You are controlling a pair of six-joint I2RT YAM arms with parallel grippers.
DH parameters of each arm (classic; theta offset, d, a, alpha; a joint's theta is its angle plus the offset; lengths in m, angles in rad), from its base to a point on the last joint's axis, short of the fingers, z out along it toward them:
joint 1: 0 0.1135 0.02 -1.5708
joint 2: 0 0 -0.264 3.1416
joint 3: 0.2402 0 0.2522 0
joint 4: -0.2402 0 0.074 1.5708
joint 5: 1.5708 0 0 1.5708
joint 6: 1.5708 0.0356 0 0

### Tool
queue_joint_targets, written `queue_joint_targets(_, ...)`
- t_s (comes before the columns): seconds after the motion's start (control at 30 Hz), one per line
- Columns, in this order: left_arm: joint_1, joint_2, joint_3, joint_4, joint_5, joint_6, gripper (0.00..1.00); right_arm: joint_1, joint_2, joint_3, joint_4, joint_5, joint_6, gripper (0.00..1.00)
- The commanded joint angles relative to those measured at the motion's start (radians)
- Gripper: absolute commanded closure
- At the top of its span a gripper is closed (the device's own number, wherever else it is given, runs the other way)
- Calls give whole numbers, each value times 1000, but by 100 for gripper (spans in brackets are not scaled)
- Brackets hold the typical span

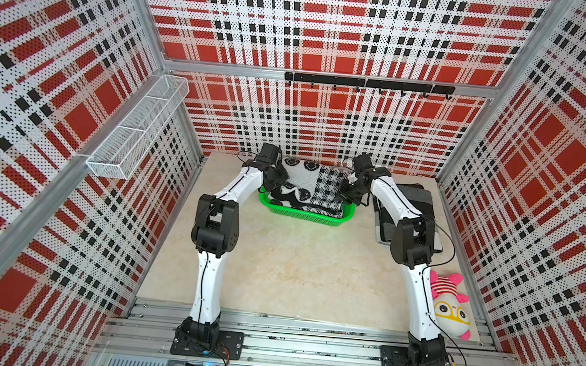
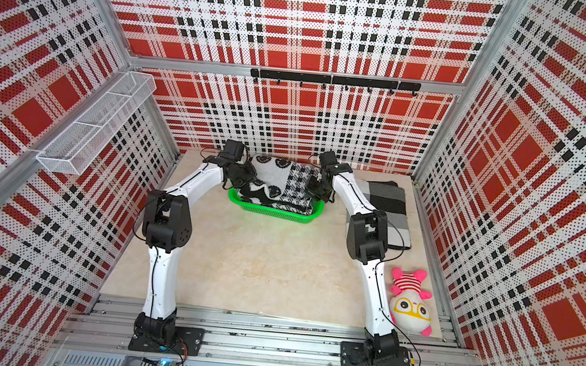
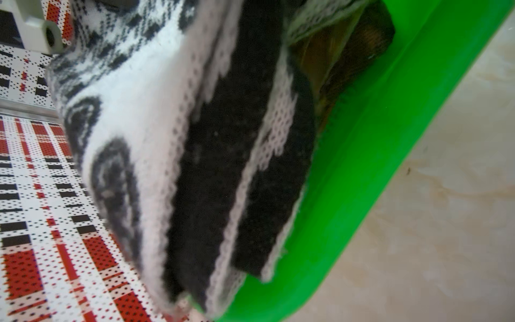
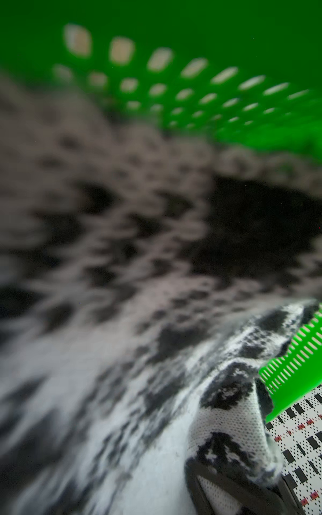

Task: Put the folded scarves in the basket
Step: Move the basket to the center of the board.

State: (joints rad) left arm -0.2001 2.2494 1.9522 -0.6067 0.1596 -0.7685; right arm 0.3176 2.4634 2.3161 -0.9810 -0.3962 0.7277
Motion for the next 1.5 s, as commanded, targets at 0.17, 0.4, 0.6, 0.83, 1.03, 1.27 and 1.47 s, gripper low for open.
queue_joint_targets(0.17, 22, 5, -40, -43, -126, 20, 58, -5, 19, 0, -56, 27, -13, 53)
queue_joint_targets(0.4, 25, -55, -125, -104, -198, 47, 53, 14, -22, -78, -99, 75, -38, 50)
queue_joint_targets(0.6, 29, -146, -272, -117, -206, 39, 74, 46, -76, -159, -133, 124, -56, 73)
queue_joint_targets(0.83, 35, -254, -399, -143, -231, 35, 84, 85, -118, -194, -177, 169, -65, 91)
queue_joint_targets(1.03, 56, -325, -486, -145, -245, 53, 85, 108, -157, -268, -189, 143, -64, 92)
queue_joint_targets(1.27, 69, -370, -552, -146, -268, 50, 83, 143, -149, -258, -198, 113, -72, 91)
queue_joint_targets(1.47, 101, -427, -658, -137, -298, 34, 84, 171, -162, -294, -211, 112, -80, 90)
